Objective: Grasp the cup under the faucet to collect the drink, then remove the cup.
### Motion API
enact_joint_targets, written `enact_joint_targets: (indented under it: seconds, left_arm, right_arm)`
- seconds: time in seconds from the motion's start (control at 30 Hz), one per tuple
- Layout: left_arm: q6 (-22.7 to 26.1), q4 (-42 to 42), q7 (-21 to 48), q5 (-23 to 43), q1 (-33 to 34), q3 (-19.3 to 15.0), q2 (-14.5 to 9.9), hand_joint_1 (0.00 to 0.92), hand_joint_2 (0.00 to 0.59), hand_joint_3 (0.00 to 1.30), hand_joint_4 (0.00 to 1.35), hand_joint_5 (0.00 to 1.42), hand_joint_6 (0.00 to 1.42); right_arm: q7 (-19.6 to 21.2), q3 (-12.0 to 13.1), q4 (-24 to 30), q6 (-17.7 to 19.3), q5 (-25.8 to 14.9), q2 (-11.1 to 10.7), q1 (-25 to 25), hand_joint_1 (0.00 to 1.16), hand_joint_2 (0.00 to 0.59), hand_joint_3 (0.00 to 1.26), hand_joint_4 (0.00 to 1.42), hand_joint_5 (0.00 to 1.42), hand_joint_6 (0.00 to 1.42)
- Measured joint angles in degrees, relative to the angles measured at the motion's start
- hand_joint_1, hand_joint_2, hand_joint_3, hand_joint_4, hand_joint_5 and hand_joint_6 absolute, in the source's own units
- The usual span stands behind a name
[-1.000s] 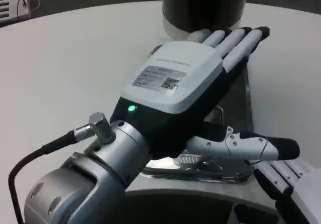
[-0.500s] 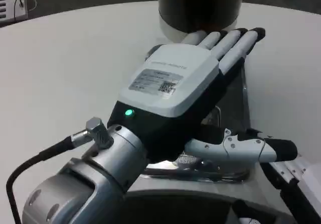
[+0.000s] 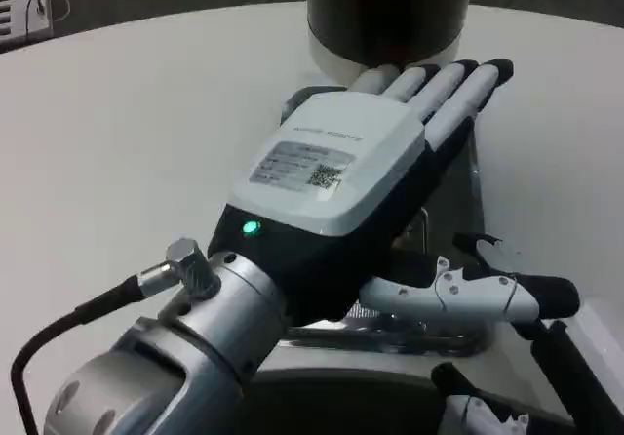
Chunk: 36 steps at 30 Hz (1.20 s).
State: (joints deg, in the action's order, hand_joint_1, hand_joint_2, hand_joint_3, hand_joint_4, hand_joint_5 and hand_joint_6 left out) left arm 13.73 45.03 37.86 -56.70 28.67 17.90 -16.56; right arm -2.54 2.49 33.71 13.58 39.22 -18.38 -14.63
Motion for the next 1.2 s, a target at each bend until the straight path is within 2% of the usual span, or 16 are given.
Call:
enact_joint_targets:
  seconds: [0.5,0.6,0.67,0.73,0.87,0.97,1.2]
  left_arm:
    - [-0.88,0.50,-0.29,-0.13,-1.17,-0.94,1.12,0.000,0.083,0.00,0.00,0.02,0.00]
    - [-2.15,0.64,-4.09,-0.12,-3.52,-1.57,2.01,0.000,0.102,0.00,0.00,0.01,0.00]
    - [-4.18,0.97,-8.95,-0.10,-6.19,-2.37,2.70,0.000,0.106,0.00,0.00,0.01,0.00]
    - [-6.17,1.52,-14.95,-0.09,-9.03,-4.07,3.81,0.000,0.109,0.00,0.00,0.01,0.00]
    - [-8.88,2.43,-22.18,-0.13,-12.33,-6.70,5.09,0.000,0.117,0.00,0.00,0.01,0.00]
    - [-9.52,3.19,-25.89,-0.33,-15.54,-9.09,6.10,0.000,0.122,0.00,0.00,0.01,0.00]
    - [-11.23,4.46,-29.27,-0.38,-23.70,-12.17,6.78,0.000,0.128,0.00,0.00,0.01,0.00]
  right_arm:
    - [-0.32,-1.82,-2.33,-3.44,-0.64,0.15,3.99,0.41,0.331,0.04,0.04,0.07,0.22]
    - [-0.32,-2.14,-2.71,-3.67,-0.91,0.24,4.65,0.41,0.326,0.04,0.04,0.07,0.22]
    - [-0.32,-2.31,-2.87,-4.01,-1.20,0.32,4.99,0.40,0.322,0.04,0.04,0.07,0.22]
    - [-0.34,-2.34,-3.02,-4.39,-1.76,0.34,5.28,0.40,0.318,0.04,0.04,0.07,0.22]
    - [-0.39,-2.55,-3.59,-4.60,-2.66,0.35,5.65,0.40,0.306,0.04,0.04,0.07,0.23]
    - [-0.41,-2.68,-4.14,-4.61,-3.77,0.33,5.77,0.39,0.305,0.03,0.04,0.07,0.23]
    - [-0.47,-3.08,-4.72,-4.57,-5.33,0.24,6.94,0.39,0.299,0.03,0.04,0.07,0.23]
